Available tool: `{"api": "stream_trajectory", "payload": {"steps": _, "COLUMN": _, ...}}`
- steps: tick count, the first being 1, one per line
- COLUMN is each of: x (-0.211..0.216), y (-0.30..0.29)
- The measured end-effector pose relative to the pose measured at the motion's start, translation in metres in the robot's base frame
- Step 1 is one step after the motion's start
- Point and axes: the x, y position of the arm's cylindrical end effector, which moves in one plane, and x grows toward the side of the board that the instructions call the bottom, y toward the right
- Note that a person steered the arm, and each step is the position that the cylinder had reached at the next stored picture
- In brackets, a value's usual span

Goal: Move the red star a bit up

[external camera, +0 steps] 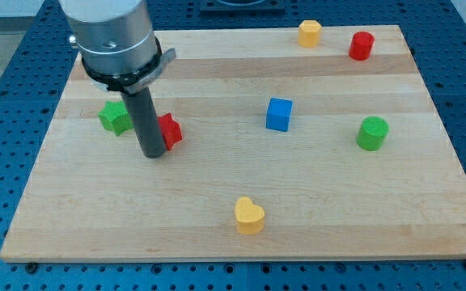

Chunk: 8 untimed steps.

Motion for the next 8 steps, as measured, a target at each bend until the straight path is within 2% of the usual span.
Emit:
{"api": "stream_trajectory", "payload": {"steps": 2, "x": -0.017, "y": -0.008}}
{"api": "stream_trajectory", "payload": {"steps": 4, "x": -0.041, "y": 0.025}}
{"api": "stream_trajectory", "payload": {"steps": 6, "x": -0.110, "y": 0.042}}
{"api": "stream_trajectory", "payload": {"steps": 8, "x": -0.118, "y": 0.057}}
